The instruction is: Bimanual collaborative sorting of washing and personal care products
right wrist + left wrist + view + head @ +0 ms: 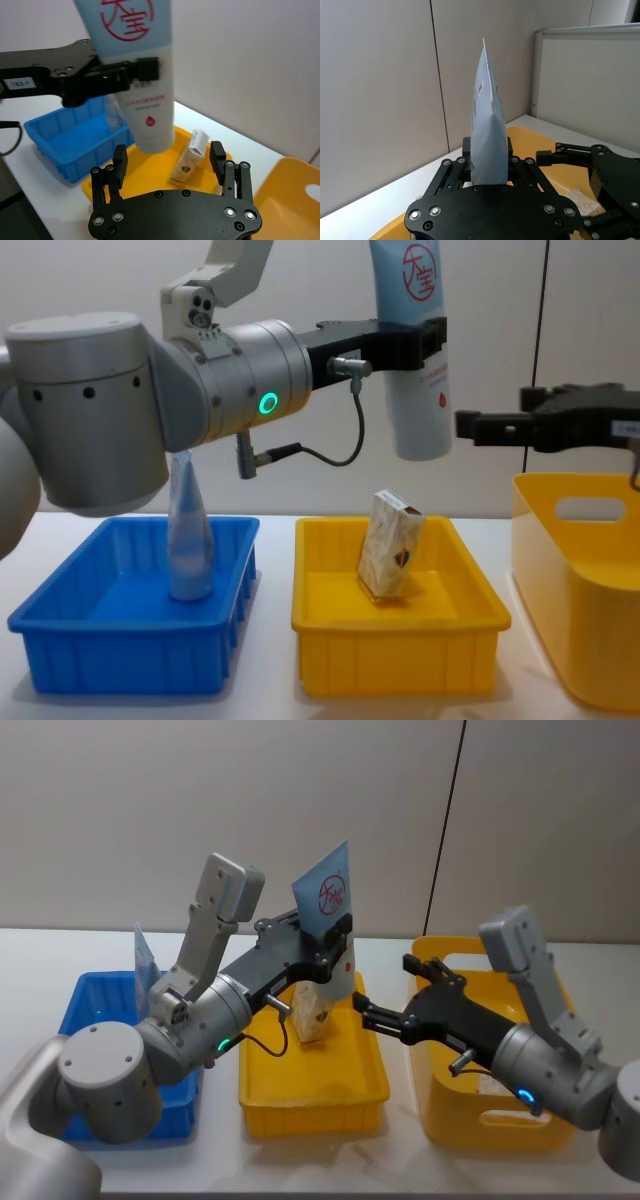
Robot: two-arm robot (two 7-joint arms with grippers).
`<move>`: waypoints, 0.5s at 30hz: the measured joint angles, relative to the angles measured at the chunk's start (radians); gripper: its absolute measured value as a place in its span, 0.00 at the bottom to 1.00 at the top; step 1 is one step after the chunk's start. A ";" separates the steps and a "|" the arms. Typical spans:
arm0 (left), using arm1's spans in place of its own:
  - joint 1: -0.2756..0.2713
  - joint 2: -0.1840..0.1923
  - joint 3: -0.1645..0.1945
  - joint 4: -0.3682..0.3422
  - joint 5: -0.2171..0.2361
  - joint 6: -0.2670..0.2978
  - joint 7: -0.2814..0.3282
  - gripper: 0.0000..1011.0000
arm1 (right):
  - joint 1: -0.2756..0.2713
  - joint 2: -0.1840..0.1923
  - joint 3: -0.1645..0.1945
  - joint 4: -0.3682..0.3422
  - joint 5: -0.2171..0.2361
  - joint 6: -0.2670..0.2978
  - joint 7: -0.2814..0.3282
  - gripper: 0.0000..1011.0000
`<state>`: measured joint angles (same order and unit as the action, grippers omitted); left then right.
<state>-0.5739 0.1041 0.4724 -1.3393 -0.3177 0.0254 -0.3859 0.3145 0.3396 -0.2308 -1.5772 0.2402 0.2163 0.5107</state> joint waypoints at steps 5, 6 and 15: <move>-0.001 -0.001 0.001 0.001 0.000 0.000 0.000 0.28 | 0.042 0.002 -0.033 0.032 -0.001 -0.008 0.038 0.99; -0.001 -0.001 0.001 0.001 0.000 0.000 0.000 0.28 | 0.050 0.002 -0.039 0.039 -0.002 -0.009 0.042 0.99; -0.001 -0.001 0.001 0.001 0.000 0.000 0.000 0.28 | 0.113 -0.008 -0.081 0.097 -0.020 -0.011 0.057 0.99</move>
<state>-0.5753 0.1028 0.4732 -1.3380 -0.3176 0.0254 -0.3863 0.4274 0.3313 -0.3118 -1.4805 0.2205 0.2051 0.5680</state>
